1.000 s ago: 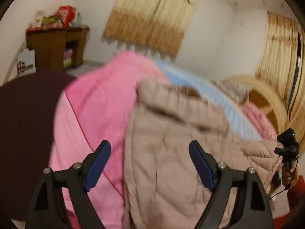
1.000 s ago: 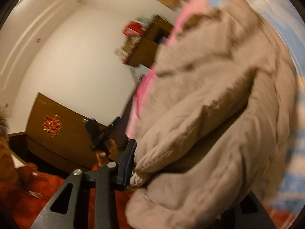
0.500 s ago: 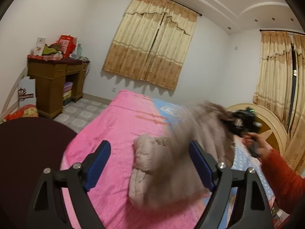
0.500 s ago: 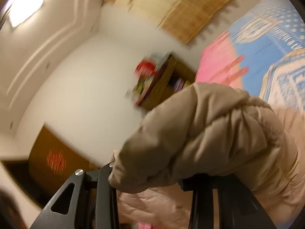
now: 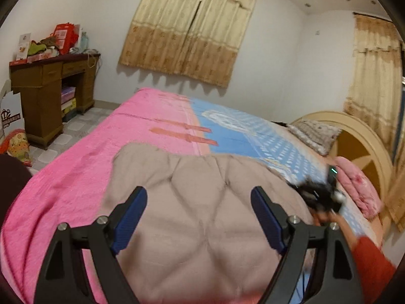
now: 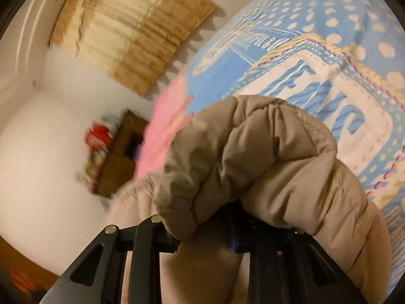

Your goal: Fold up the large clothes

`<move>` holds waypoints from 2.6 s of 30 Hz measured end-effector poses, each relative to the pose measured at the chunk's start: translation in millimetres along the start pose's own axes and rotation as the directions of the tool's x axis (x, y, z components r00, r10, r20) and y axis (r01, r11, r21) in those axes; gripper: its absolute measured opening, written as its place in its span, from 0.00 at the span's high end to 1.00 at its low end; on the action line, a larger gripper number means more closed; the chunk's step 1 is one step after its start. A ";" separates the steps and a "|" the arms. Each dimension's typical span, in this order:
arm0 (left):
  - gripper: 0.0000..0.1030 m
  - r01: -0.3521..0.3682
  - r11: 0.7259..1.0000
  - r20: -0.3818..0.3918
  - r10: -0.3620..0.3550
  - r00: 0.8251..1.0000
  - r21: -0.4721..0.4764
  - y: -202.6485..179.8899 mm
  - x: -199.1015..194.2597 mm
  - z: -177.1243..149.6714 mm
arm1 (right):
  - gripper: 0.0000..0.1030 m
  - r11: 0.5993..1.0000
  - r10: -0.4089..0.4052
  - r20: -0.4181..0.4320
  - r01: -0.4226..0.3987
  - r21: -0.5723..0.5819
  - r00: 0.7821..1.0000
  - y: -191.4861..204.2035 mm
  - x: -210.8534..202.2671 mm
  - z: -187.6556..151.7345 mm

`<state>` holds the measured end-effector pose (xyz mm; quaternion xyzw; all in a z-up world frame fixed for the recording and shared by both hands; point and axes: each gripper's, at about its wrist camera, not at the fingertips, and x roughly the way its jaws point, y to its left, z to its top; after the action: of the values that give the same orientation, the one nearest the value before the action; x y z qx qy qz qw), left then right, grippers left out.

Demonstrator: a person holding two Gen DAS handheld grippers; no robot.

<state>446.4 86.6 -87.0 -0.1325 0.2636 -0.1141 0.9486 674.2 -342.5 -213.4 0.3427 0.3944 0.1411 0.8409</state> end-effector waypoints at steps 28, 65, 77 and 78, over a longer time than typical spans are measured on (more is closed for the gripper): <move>0.12 -0.201 0.979 -0.207 0.190 0.960 -0.032 4.0 142.7 -13.8 | 0.72 0.869 -0.301 0.039 0.290 -0.401 0.953 -11.2 19.4 -7.7; 0.07 -0.281 0.959 -0.060 0.278 0.959 -0.046 60.1 33.4 17.4 | 0.18 0.888 -0.017 -0.038 -0.003 -0.460 0.999 98.8 -51.0 -52.4; 0.08 -0.369 0.928 -0.206 0.371 0.905 0.050 55.8 118.6 -27.2 | 0.23 0.735 -0.299 0.013 0.239 -0.634 0.954 104.9 64.6 -96.5; 0.07 -0.362 0.932 -0.218 0.357 0.908 0.020 59.5 120.4 -27.7 | 0.23 0.730 -0.297 0.035 0.251 -0.636 0.954 100.9 69.3 -98.6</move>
<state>540.9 102.7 -184.9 -0.0782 0.3871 0.0511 0.9173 647.6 -188.4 -228.1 -0.0276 0.3985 0.1519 0.9041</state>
